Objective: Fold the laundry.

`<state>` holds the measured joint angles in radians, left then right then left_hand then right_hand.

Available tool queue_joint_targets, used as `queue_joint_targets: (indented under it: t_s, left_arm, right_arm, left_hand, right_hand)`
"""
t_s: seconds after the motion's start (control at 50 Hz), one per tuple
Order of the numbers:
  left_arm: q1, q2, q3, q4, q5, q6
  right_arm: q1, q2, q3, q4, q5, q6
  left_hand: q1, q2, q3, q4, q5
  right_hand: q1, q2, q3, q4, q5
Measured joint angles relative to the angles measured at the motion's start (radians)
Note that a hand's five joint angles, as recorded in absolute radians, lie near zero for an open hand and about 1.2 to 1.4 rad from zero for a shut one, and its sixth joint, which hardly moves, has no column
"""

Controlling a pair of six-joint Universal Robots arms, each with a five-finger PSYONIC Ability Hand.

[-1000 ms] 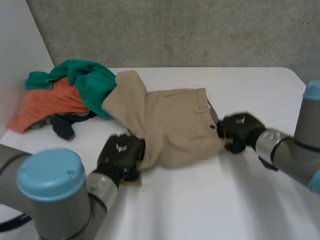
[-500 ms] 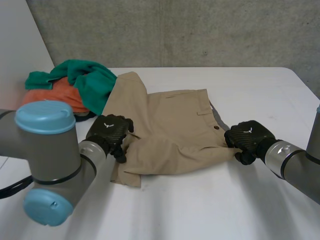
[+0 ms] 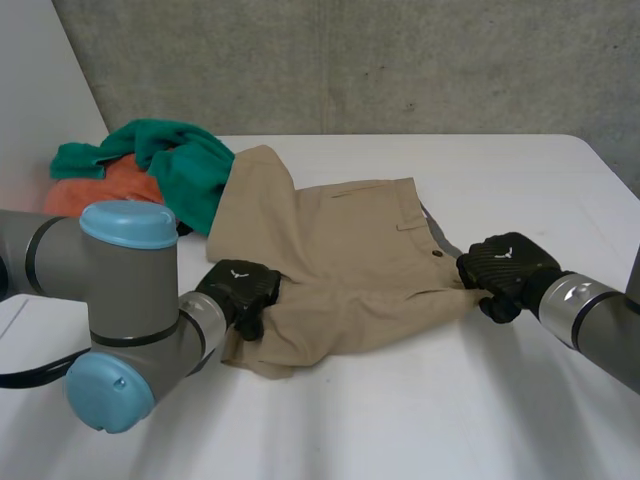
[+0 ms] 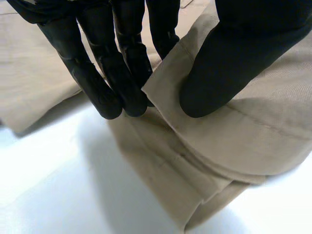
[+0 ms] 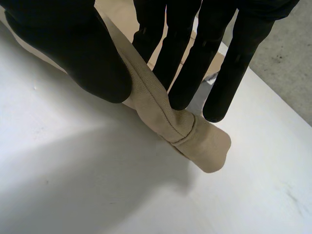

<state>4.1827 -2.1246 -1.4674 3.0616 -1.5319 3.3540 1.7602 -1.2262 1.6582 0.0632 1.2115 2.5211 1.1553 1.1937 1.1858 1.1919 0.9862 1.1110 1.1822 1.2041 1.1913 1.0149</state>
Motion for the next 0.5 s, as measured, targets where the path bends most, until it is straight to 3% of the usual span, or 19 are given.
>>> queue_joint_targets:
  t_s: [0.1, 0.22, 0.4, 0.5]
  left_arm:
    - [-0.013, 0.051, -0.025, -0.046, -0.03, 0.001]
    - [-0.039, 0.18, -0.089, -0.172, -0.013, 0.049]
    - [-0.125, 0.3, -0.183, -0.41, -0.014, 0.275]
    - [-0.17, 0.279, -0.168, -0.473, -0.06, 0.4]
  right_arm:
    - [-0.015, -0.064, -0.012, 0.129, -0.016, -0.082]
    - [-0.058, -0.151, -0.021, 0.414, -0.033, -0.332]
    - [-0.083, -0.185, 0.025, 0.832, -0.019, -0.733]
    - [-0.068, -0.148, 0.014, 0.866, 0.017, -0.76]
  left_hand:
    - [0.0, 0.0, 0.0, 0.0, 0.0]
    - [0.0, 0.0, 0.0, 0.0, 0.0]
    - [0.0, 0.0, 0.0, 0.0, 0.0]
    - [0.0, 0.001, 0.001, 0.0, 0.0]
  right_hand:
    - [0.0, 0.0, 0.0, 0.0, 0.0]
    - [0.0, 0.0, 0.0, 0.0, 0.0]
    - [0.0, 0.0, 0.0, 0.0, 0.0]
    - [0.0, 0.0, 0.0, 0.0, 0.0]
